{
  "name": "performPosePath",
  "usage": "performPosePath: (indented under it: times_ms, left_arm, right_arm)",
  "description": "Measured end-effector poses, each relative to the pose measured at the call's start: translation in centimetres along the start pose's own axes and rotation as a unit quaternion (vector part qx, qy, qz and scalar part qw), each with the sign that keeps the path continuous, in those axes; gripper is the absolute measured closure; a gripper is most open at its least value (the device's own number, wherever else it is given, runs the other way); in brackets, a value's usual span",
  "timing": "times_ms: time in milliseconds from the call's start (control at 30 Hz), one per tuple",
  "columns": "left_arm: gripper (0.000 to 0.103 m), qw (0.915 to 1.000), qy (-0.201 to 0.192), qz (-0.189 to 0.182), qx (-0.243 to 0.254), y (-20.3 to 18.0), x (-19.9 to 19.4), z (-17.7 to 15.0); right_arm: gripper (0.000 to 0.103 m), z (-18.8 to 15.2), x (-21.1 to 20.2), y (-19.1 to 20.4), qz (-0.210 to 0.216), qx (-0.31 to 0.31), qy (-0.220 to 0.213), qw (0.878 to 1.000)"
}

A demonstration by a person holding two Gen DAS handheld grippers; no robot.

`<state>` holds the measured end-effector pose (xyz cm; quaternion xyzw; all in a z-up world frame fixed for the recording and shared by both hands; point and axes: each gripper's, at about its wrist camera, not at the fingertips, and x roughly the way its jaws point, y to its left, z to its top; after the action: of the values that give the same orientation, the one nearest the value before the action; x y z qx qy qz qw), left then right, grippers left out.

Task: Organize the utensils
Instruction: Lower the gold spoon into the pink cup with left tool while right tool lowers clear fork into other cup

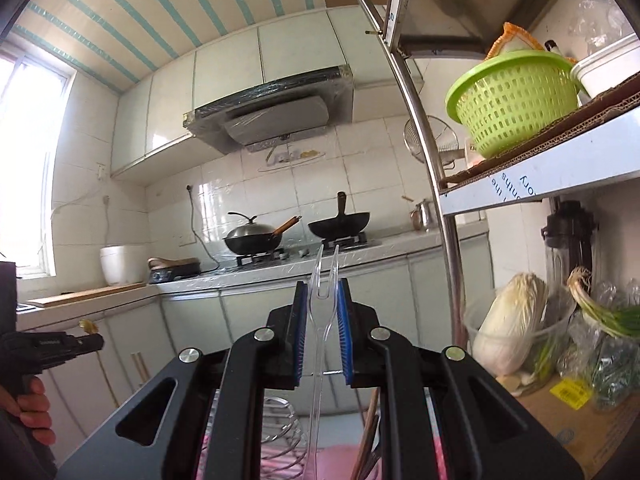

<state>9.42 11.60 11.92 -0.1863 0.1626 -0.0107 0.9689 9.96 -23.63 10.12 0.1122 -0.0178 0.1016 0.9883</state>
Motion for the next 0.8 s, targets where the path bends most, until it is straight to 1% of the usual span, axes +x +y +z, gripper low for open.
performPosePath:
  times_ms: [167, 300, 433, 567, 600, 733, 800]
  left_arm:
    - [0.102, 0.9999, -0.009, 0.005, 0.0, -0.1, 1.6, 0.2]
    - [0.102, 0.9997, -0.023, 0.007, 0.009, -0.5, 2.1, 0.1]
    - [0.102, 0.9993, -0.032, 0.013, 0.015, -0.4, 2.6, -0.4]
    - [0.102, 0.9984, -0.041, 0.022, 0.034, -0.4, 3.1, -1.7]
    - [0.102, 0.9982, -0.043, 0.02, 0.038, -0.4, 3.2, -2.0]
    - [0.102, 0.9951, -0.065, 0.04, 0.063, -0.8, 3.5, -3.2]
    - [0.102, 0.9952, -0.057, 0.043, 0.067, -0.8, 3.8, -3.9]
  right_arm:
    - [0.088, -0.1, 1.6, 0.2, -0.015, -0.035, -0.032, 0.999]
    - [0.088, -0.6, 2.2, 0.5, -0.022, -0.049, -0.045, 0.998]
    - [0.088, -2.2, 2.6, 0.2, -0.031, -0.049, -0.043, 0.997]
    - [0.088, -3.8, 2.1, 0.0, -0.036, -0.045, -0.046, 0.997]
    - [0.088, -4.2, 2.1, 0.1, -0.036, -0.045, -0.042, 0.997]
    - [0.088, -5.3, 1.9, 0.0, -0.035, -0.044, -0.025, 0.998]
    - [0.088, -5.8, 1.5, 0.0, -0.036, -0.046, -0.018, 0.998]
